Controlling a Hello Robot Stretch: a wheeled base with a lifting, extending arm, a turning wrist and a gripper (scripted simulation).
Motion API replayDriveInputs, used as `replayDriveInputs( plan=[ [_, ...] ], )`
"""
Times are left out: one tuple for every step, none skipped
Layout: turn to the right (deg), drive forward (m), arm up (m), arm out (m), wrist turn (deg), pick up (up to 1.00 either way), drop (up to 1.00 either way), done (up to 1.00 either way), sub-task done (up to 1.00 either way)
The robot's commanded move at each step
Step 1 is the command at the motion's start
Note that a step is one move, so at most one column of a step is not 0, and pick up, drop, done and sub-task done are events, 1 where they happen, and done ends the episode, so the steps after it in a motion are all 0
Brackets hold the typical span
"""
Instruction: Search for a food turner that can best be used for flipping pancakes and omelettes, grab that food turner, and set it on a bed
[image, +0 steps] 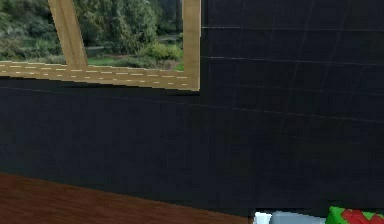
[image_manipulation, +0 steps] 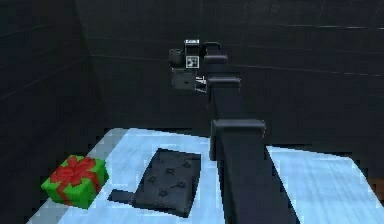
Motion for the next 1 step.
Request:
replayDriveInputs(
  plan=[
    [0.0,0.0,-0.46,0.0,0.0,0.0,0.0,0.0,0.0]
  ],
)
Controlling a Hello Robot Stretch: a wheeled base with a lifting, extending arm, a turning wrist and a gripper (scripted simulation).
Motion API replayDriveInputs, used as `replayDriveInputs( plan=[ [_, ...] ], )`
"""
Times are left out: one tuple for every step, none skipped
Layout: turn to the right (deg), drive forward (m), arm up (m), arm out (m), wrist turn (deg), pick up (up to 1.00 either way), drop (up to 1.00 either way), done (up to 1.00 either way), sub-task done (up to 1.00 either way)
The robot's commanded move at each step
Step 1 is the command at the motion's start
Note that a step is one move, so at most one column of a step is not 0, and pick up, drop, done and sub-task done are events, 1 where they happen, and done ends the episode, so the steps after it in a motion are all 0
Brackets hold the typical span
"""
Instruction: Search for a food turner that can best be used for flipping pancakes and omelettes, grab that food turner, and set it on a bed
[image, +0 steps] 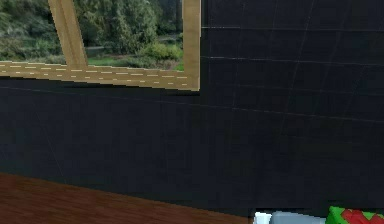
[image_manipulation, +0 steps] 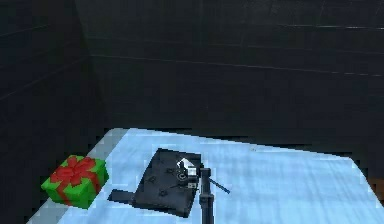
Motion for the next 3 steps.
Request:
replayDriveInputs(
  plan=[
    [0.0,0.0,-0.32,0.0,0.0,0.0,0.0,0.0,0.0],
    [0.0,0.0,0.0,0.0,0.0,0.0,1.0,0.0,0.0],
    [0.0,0.0,0.1,0.0,0.0,0.0,0.0,0.0,0.0]
  ],
)
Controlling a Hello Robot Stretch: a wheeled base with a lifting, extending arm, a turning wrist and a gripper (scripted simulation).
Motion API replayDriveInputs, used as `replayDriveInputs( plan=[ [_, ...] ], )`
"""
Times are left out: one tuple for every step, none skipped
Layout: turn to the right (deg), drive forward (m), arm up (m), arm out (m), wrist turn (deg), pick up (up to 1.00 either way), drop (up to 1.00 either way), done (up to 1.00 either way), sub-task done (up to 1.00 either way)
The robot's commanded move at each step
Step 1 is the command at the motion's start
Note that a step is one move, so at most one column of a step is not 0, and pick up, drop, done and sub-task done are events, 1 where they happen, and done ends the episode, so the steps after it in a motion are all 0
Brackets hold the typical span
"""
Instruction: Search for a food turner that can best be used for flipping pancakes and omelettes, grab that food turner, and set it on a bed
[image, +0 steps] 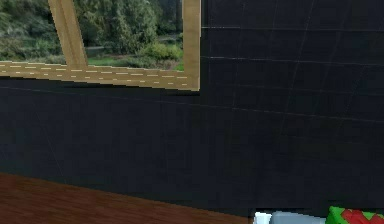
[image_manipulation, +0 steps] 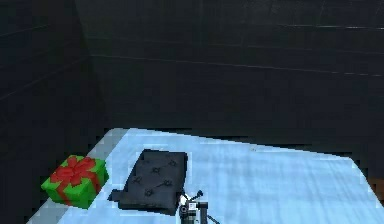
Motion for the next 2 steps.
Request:
replayDriveInputs(
  plan=[
    [0.0,0.0,0.0,-0.08,0.0,0.0,0.0,0.0,0.0],
    [0.0,0.0,0.0,0.0,0.0,0.0,0.0,1.0,0.0]
  ],
)
